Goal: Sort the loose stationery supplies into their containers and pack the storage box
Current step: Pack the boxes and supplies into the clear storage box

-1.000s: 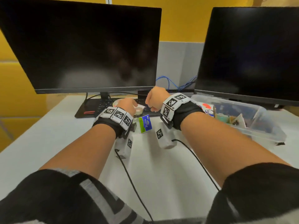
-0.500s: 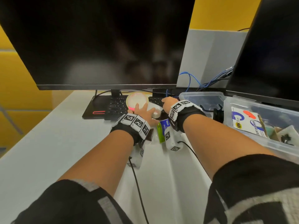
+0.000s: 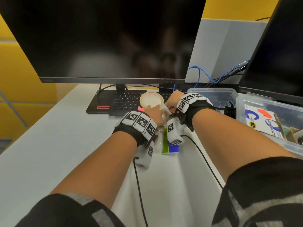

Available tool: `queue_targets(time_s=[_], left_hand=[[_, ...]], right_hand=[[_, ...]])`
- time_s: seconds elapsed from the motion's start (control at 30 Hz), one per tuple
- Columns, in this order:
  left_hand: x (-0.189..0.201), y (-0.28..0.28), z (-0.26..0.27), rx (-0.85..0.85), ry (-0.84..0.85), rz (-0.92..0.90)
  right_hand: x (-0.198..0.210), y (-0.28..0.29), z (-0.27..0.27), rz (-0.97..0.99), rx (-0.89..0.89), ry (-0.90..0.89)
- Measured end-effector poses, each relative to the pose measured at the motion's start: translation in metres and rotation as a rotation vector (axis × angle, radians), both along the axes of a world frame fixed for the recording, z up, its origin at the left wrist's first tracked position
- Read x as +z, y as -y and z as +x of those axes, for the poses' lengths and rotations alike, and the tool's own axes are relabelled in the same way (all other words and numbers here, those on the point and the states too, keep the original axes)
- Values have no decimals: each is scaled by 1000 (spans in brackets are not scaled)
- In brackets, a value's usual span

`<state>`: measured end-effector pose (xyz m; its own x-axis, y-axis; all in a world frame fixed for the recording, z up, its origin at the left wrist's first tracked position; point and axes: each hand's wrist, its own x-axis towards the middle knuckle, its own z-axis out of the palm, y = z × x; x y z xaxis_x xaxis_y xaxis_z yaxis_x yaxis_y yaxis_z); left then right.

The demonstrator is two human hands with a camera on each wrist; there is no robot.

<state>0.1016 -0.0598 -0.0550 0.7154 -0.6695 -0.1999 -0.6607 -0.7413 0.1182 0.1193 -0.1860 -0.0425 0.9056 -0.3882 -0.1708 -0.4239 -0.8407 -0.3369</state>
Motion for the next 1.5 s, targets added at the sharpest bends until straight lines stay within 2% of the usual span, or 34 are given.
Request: queue_targets(time_s=[0.1,0.2,0.27,0.4,0.5,0.63,0.8,0.93,0.97,1.07,1.13,1.2,1.3,1.4,1.5], left_hand=[[-2,3,-9,35,-75,-59],[-5,1,-15,121,-179,-203],[-3,-3,-22,146,-231,-294],[-6,-9,-29,192,-252,-356],[-7,-12,-32,255,-280,-431],[-8,-13,-35,272,-282,-451],[-11,-13,-32,264,-265,-441],[-10,-6,-35,251,-253,-417],[-10,-5,-35,253,-247,-407],[-9,-3,-36,287,-233,-371],[-9,-3,-38,304,-213,-356],[-8,-1,-39,323,-154,-365],[0,2,-45,366,-75,-494],[12,8,-55,229,-74,-631],[23,17,-67,56,-116,-628]], right_hand=[[3,3,-7,9,27,2],[6,0,-24,25,33,-67],[-1,-1,-34,172,39,-24],[-16,4,-46,426,-75,26],[-17,3,-50,728,-168,57],[-13,-4,-48,859,-276,36],[-14,0,-58,771,-175,55],[-6,0,-63,436,-199,73],[-4,1,-63,420,-197,91],[-2,8,-71,534,-191,132],[2,8,-78,510,-192,148],[7,7,-81,355,-207,153],[20,3,-89,173,-196,198],[36,4,-99,223,-252,309],[54,8,-113,387,-290,444]])
